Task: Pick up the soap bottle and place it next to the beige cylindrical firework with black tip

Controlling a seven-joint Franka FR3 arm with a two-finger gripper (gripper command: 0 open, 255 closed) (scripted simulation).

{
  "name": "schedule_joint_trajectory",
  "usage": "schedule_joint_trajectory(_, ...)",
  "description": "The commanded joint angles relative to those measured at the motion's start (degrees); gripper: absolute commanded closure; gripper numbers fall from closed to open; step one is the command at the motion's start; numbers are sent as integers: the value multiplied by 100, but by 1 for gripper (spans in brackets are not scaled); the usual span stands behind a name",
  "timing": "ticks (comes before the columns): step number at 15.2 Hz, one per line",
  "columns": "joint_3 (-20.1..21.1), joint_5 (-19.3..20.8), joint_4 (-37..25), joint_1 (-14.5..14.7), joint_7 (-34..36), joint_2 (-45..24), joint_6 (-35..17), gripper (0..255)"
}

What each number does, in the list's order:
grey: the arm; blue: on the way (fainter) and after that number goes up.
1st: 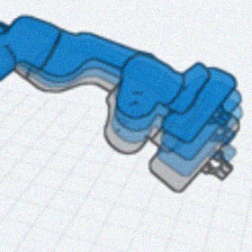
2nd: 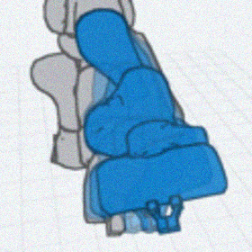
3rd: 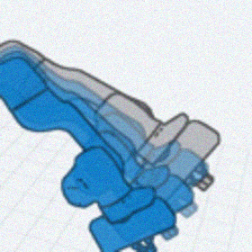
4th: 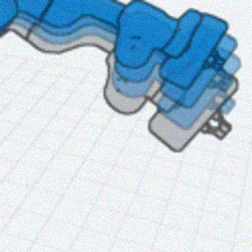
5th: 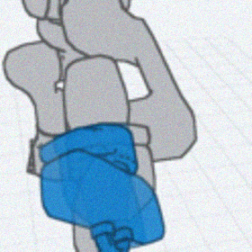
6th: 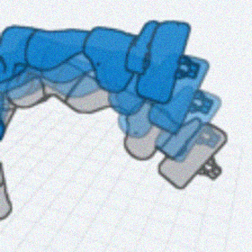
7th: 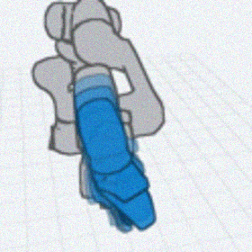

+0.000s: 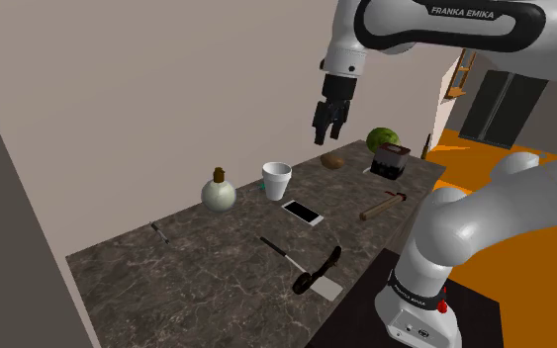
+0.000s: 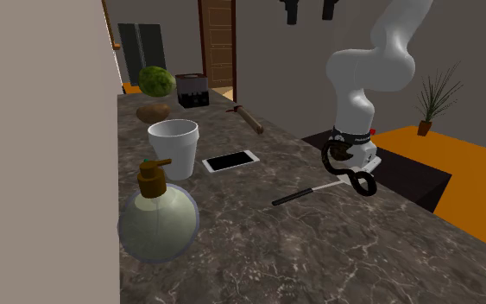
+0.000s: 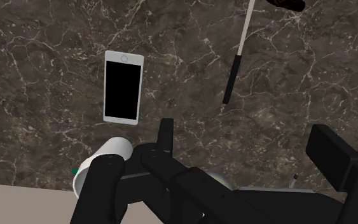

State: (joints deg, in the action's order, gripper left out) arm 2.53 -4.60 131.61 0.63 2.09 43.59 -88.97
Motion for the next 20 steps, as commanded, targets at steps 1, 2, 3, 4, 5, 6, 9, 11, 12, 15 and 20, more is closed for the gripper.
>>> schedule_joint_trajectory(1,0,0,0,0,0,0,0,0)
schedule_joint_trajectory(2,40,-8,-27,-5,39,-186,-157,0)
schedule_joint_trajectory(3,79,-14,-63,-10,79,-375,-311,0)
schedule_joint_trajectory(4,117,-17,-106,-16,119,-569,-460,0)
schedule_joint_trajectory(5,155,-19,-157,-24,160,-766,-604,0)
schedule_joint_trajectory(6,192,-17,-217,-31,202,-966,-744,0)
schedule_joint_trajectory(9,299,6,-441,-56,333,-1582,-1132,0)
schedule_joint_trajectory(11,364,37,-628,-71,426,-2003,-1361,0)
schedule_joint_trajectory(12,396,57,-734,-80,475,-2217,-1467,0)
schedule_joint_trajectory(15,481,138,-1095,-101,626,-2867,-1746,0)
schedule_joint_trajectory(20,582,333,-1852,-108,897,-3975,-2072,0)
